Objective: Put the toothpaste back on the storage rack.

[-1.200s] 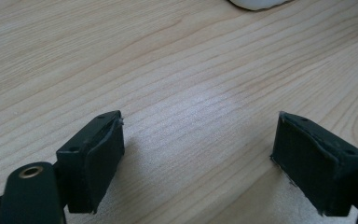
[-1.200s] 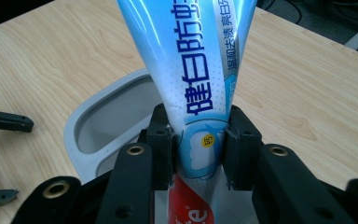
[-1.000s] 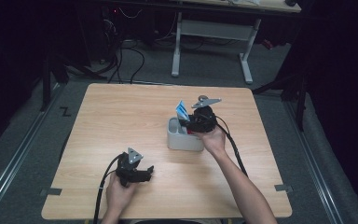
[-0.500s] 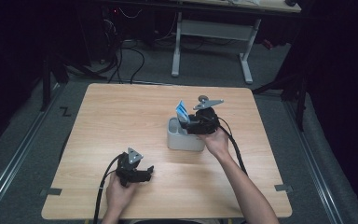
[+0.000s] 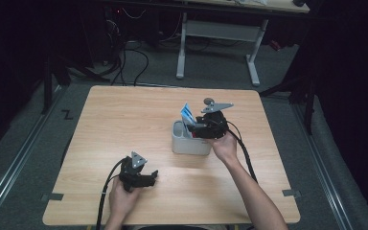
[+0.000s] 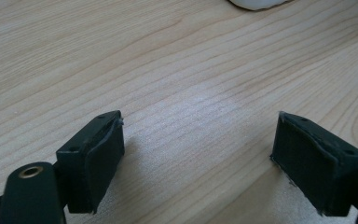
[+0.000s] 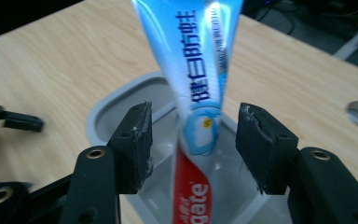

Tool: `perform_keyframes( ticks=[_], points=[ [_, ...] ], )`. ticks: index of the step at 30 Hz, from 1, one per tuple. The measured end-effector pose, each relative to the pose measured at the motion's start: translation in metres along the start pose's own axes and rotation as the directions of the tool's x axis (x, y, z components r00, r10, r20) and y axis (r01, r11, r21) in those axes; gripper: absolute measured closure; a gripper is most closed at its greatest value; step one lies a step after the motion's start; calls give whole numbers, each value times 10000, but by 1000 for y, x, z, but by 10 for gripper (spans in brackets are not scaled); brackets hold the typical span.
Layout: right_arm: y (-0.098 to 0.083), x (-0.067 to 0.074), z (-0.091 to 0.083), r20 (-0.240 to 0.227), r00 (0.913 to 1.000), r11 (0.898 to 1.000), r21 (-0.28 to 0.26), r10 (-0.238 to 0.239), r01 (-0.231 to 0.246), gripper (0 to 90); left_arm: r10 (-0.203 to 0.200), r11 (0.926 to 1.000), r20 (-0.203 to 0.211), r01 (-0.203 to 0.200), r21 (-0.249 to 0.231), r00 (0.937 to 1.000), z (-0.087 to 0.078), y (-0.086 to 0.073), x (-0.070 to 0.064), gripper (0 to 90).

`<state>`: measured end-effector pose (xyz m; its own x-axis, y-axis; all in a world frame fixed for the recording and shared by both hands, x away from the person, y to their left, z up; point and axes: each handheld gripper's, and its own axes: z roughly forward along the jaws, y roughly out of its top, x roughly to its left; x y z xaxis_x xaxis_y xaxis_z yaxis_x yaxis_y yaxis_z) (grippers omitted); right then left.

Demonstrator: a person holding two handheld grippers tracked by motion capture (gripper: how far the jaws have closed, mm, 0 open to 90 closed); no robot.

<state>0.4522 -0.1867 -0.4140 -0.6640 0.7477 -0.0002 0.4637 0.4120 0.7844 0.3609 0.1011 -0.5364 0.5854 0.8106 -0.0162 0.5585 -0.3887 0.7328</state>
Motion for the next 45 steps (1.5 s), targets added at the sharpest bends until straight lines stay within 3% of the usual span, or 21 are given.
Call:
perform_keyframes(
  ticks=[9,20,45],
  points=[
    [1,1,-13,212,9997,9993,-349,-96,103,470,-7,10000,11,7,-5,10000,0,0,0,172],
    [-4,-11,-26,28,9995,9973,-668,309,-307,493,3,10000,5,-3,2,10000,0,0,0,172],
    [-17,-28,-59,321,9950,9874,-1305,943,-893,525,89,10000,53,-89,33,9999,1,1,0,162]
  ],
)
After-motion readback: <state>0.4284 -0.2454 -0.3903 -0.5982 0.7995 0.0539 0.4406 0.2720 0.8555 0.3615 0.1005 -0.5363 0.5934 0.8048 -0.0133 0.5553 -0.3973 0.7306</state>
